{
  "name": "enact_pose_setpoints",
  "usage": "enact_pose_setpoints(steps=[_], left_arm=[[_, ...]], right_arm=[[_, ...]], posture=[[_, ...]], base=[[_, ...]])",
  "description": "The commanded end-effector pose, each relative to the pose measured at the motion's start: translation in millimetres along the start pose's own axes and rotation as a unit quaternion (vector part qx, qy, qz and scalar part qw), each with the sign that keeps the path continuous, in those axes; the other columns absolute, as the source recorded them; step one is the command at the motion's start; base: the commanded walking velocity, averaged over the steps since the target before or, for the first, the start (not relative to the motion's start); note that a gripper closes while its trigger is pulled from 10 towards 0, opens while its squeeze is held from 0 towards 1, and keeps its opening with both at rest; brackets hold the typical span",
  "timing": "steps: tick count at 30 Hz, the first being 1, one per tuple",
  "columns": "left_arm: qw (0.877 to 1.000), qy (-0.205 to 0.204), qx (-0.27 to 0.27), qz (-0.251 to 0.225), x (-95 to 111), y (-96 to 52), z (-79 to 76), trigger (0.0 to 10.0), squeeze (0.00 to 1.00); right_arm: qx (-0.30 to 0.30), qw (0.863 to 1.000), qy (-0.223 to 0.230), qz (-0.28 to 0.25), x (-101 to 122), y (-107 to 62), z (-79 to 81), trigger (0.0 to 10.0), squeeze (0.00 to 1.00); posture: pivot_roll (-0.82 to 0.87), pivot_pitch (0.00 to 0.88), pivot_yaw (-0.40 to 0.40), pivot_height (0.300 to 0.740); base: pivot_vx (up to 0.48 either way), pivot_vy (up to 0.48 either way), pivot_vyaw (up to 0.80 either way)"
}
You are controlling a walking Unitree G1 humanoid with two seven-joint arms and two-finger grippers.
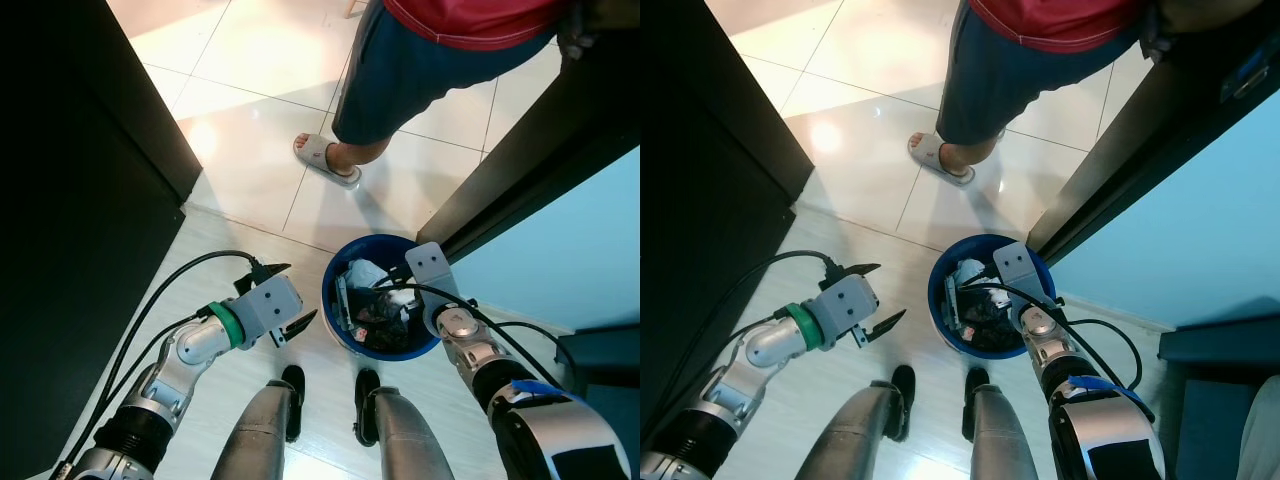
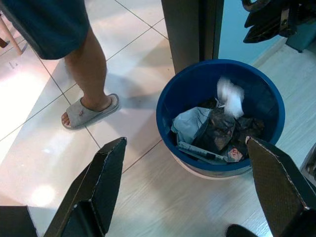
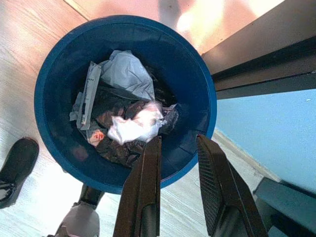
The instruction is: Clean up the room
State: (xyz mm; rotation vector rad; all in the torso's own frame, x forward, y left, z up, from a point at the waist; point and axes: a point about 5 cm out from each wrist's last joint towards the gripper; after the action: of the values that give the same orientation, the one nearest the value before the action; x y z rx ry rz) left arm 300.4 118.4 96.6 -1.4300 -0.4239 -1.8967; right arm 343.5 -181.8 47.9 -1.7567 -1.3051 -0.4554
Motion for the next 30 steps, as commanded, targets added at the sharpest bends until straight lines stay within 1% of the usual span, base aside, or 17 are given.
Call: enact_pose_setpoints(steps=[1,2,3,4,7,8,14,16,18,19,20,22,24,25,26,29,30], left_arm=[[0.999,-0.007,-0.019,0.028,-13.2,-5.1,-10.9,10.0,0.0],[0.999,-0.007,-0.019,0.028,-13.2,-5.1,-10.9,10.0,0.0],[0.999,-0.007,-0.021,0.029,-13.5,-5.7,-11.7,10.0,0.0],[0.999,-0.007,-0.022,0.03,-13.5,-5.7,-12.4,10.0,0.0],[0.999,-0.007,-0.023,0.029,-13.3,-5.3,-13.1,10.0,0.0],[0.999,-0.007,-0.023,0.03,-13.4,-4.8,-12.8,10.0,0.0],[0.999,-0.007,-0.02,0.03,-13.8,-4.2,-12.0,10.0,0.0],[0.999,-0.016,-0.01,0.034,-16.4,-4.9,-12.4,10.0,0.0],[0.996,-0.057,0.027,0.06,-28.0,-8.4,-13.4,10.0,0.0],[0.996,-0.057,0.027,0.06,-28.0,-8.4,-13.4,10.0,0.0],[0.993,-0.076,0.044,0.073,-33.7,-10.2,-14.2,10.0,0.0],[0.975,-0.167,0.111,0.094,-51.1,-17.9,-20.6,10.0,0.0],[0.975,-0.167,0.111,0.094,-51.1,-17.9,-20.6,10.0,0.0],[0.963,-0.203,0.146,0.097,-56.1,-21.2,-21.8,10.0,0.0],[0.948,-0.228,0.185,0.12,-68.0,-25.8,-27.7,10.0,0.0],[0.945,-0.23,0.193,0.13,-72.9,-27.1,-30.7,10.0,0.0],[0.941,-0.233,0.198,0.147,-79.1,-29.2,-34.0,10.0,0.0]], right_arm=[[0.013,0.999,0.009,0.035,-20.2,-4.4,9.0,10.0,0.0],[0.013,0.999,0.009,0.035,-20.2,-4.4,9.0,10.0,0.0],[0.021,0.999,0.031,0.03,-19.3,-4.4,10.7,10.0,0.34],[0.028,0.998,0.042,0.027,-18.3,-4.4,12.4,10.0,1.0],[0.033,0.998,0.047,0.025,-17.1,-4.4,14.2,10.0,1.0],[0.028,0.999,0.035,0.027,-16.8,-4.1,13.5,10.0,0.0],[0.02,0.999,0.022,0.029,-17.1,-4.0,11.7,10.0,0.0],[0.02,0.999,0.032,0.031,-19.4,-4.6,12.2,10.0,0.0],[0.021,0.998,0.058,0.034,-24.3,-6.3,14.9,10.0,0.0],[0.021,0.998,0.058,0.034,-24.3,-6.3,14.9,10.0,0.0],[0.02,0.997,0.068,0.036,-26.2,-7.0,16.1,10.0,0.0],[0.003,0.989,0.137,0.046,-37.2,-11.1,20.1,10.0,0.0],[0.003,0.989,0.137,0.046,-37.2,-11.1,20.1,10.0,0.0],[-0.008,0.983,0.174,0.051,-43.8,-13.8,22.1,10.0,0.0],[-0.031,0.974,0.219,0.054,-60.7,-23.1,30.8,10.0,0.0],[-0.039,0.971,0.229,0.056,-67.2,-27.1,34.4,10.0,0.0],[-0.047,0.969,0.236,0.061,-75.2,-32.4,39.1,10.0,0.0]], posture=[[0.16,0.398,0.111,0.74],[0.16,0.398,0.111,0.74],[0.16,0.399,0.111,0.74],[0.16,0.397,0.111,0.74],[0.16,0.397,0.11,0.74],[0.16,0.396,0.109,0.74],[0.15,0.381,0.108,0.74],[0.14,0.37,0.105,0.74],[0.13,0.356,0.103,0.74],[0.13,0.356,0.103,0.74],[0.13,0.356,0.103,0.74],[0.09,0.331,0.085,0.74],[0.09,0.331,0.085,0.74],[0.08,0.313,0.082,0.74],[0.07,0.3,0.095,0.74],[0.06,0.295,0.096,0.74],[0.05,0.27,0.098,0.74]], base=[[0.0,0.0,0.0],[0.0,0.0,0.0],[0.0,0.0,0.0],[0.0,0.0,0.0],[0.0,0.0,0.0],[0.0,0.0,0.0],[0.0,0.0,0.0],[0.0,0.0,0.0],[0.0,0.0,0.0],[0.0,0.0,0.0],[0.0,0.0,0.0],[0.0,0.0,0.0],[0.0,0.0,0.0],[0.0,0.0,0.0],[0.0,0.0,0.0],[0.0,0.0,0.0],[0.0,0.0,0.0]])
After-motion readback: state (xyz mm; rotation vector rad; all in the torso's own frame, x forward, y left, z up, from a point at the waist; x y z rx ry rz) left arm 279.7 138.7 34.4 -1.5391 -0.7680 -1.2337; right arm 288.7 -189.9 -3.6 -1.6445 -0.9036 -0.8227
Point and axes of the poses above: a point about 5 cm out from each wrist's last joint towards the gripper, its own y axis pointing out of the wrist towards the gripper, its own x axis along the axis of the wrist's last joint, z = x × y, and after that the axes turned 13 degrees about -y, right-handed
